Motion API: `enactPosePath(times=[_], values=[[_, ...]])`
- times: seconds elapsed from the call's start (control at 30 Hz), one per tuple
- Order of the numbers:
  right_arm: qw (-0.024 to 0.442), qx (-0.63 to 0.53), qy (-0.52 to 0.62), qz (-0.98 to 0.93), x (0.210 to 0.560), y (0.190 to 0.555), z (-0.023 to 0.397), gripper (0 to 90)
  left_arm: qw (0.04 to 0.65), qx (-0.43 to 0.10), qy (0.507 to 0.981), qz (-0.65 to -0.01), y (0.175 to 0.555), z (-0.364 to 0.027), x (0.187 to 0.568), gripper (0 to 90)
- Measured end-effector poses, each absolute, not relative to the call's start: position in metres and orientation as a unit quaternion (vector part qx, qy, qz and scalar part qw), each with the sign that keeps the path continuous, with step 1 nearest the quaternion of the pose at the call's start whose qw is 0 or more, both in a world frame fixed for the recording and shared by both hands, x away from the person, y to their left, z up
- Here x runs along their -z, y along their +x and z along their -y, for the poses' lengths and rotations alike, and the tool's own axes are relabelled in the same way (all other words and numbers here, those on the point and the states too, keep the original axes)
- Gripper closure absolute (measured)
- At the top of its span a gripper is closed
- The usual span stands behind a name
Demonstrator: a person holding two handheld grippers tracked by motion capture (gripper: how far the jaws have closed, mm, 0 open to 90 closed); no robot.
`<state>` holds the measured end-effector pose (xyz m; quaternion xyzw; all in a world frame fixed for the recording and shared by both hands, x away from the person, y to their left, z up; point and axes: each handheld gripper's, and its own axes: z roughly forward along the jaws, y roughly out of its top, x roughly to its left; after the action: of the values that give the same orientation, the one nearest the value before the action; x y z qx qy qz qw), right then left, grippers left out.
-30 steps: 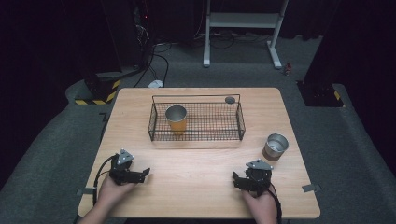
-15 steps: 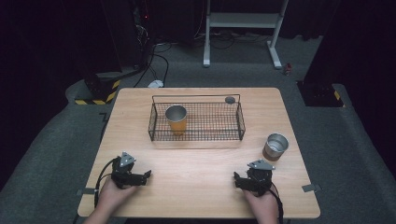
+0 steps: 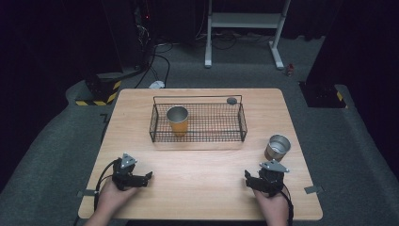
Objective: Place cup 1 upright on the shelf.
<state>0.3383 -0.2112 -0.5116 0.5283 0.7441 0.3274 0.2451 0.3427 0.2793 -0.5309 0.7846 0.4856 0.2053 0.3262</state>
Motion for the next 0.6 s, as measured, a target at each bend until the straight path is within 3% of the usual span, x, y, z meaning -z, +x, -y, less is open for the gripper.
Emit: enactPosePath(times=[0.6], values=[[0.283, -0.343, 0.556, -0.702, 0.498, 0.331, 0.252, 13.1, 0.324, -0.210, 0.780, -0.493, 0.346, -0.278, 0.531, 0.1]])
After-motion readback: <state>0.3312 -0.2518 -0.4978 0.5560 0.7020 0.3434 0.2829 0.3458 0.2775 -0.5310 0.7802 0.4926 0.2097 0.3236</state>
